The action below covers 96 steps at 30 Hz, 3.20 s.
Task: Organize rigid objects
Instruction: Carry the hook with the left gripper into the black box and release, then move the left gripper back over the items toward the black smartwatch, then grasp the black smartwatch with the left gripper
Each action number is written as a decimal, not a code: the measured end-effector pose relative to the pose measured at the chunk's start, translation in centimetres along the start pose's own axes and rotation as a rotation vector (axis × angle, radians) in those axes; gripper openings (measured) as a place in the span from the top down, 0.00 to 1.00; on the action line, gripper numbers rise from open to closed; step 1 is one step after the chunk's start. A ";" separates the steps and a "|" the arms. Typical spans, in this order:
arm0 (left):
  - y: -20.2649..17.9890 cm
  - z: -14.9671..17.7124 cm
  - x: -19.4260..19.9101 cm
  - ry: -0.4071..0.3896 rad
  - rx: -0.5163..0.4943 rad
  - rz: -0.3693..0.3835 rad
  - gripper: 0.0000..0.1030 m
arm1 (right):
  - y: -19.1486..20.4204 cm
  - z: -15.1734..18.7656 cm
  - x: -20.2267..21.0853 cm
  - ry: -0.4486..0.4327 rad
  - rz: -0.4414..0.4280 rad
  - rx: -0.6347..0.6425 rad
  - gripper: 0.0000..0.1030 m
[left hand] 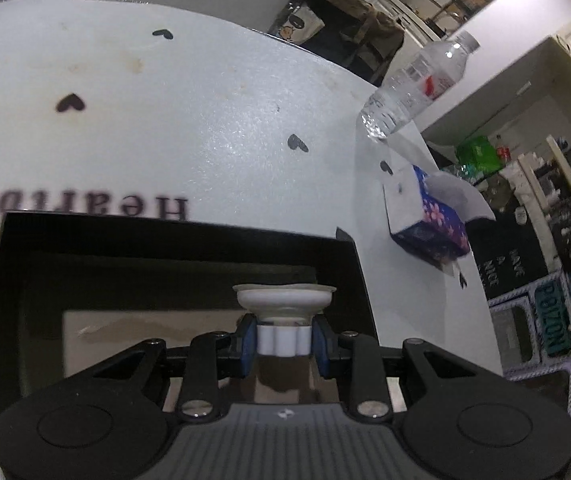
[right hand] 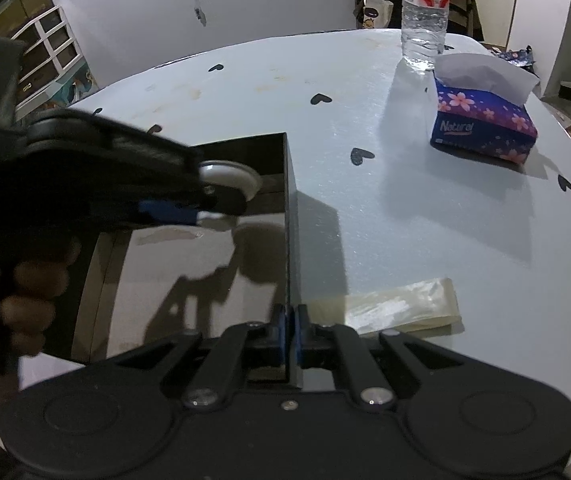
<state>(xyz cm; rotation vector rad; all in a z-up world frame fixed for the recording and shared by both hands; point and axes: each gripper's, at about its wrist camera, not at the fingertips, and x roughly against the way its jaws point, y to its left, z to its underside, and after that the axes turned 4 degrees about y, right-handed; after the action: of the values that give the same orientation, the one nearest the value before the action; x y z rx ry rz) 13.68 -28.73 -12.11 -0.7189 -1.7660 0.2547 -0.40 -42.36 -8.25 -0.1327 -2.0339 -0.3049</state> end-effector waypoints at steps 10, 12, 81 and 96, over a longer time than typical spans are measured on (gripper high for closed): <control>0.0 0.1 -1.8 0.037 0.027 0.030 0.43 | -0.1 -0.2 -0.1 0.010 -0.003 -0.003 0.95; 0.0 0.4 -1.5 0.042 0.014 0.030 0.40 | -0.2 -0.2 -0.2 0.012 -0.005 -0.010 0.95; 14.5 13.5 13.8 -0.173 0.046 -0.406 0.34 | -0.3 -0.1 -0.2 0.014 -0.009 -0.017 0.95; 14.0 13.0 13.8 -0.175 0.113 -0.460 0.49 | -0.3 -0.1 -0.2 0.014 -0.009 0.000 0.95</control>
<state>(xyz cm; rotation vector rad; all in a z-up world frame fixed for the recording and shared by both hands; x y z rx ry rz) 4.15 -7.22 -12.55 -0.2005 -2.0108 0.1037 -0.29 -42.65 -8.45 -0.1206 -2.0210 -0.3109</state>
